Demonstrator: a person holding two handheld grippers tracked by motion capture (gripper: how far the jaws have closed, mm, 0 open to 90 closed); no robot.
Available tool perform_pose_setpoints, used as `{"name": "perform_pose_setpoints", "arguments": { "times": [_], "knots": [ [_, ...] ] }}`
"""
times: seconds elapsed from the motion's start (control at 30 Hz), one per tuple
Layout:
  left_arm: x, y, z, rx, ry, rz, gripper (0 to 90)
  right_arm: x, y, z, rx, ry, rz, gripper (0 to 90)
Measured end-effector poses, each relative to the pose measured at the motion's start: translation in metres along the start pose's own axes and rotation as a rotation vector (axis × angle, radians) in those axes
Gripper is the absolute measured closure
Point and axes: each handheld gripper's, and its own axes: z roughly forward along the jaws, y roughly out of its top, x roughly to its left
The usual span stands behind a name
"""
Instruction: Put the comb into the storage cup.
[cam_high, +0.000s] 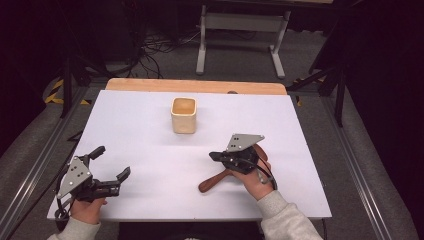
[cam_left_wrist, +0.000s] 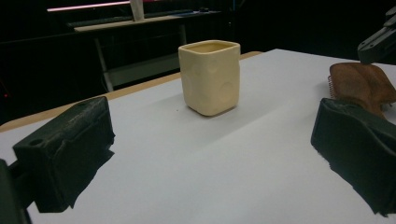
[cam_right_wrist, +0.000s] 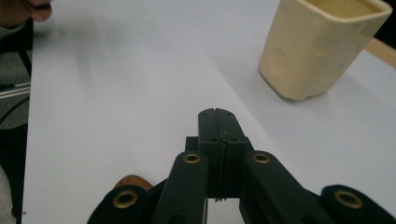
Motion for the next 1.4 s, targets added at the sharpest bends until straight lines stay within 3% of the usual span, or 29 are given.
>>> {"name": "perform_pose_setpoints", "arguments": {
  "times": [0.13, 0.23, 0.47, 0.8, 1.03, 1.4],
  "knots": [
    [0.0, 0.0, 0.0, 0.0, 0.0, 0.001, 0.1, -0.001, 0.002, 0.007, 0.06, 0.005, -0.001, 89.8],
    [0.001, 0.0, -0.001, -0.005, 0.007, 0.004, 0.1, -0.004, 0.004, 0.016, 0.151, 0.01, -0.015, 89.7],
    [0.002, 0.0, 0.0, -0.004, 0.001, -0.001, 0.3, -0.009, 0.005, 0.023, 0.276, 0.03, -0.008, 89.7],
    [0.002, 0.0, 0.001, 0.0, -0.002, -0.001, 0.4, -0.011, 0.006, 0.033, 0.396, 0.049, -0.011, 89.7],
    [0.002, 0.0, 0.001, 0.005, -0.005, -0.002, 0.4, -0.012, 0.008, 0.046, 0.512, 0.081, -0.021, 89.7],
    [0.003, -0.001, 0.001, 0.005, 0.006, 0.001, 0.3, -0.011, 0.007, 0.055, 0.606, 0.111, -0.004, 89.7]
  ]
}}
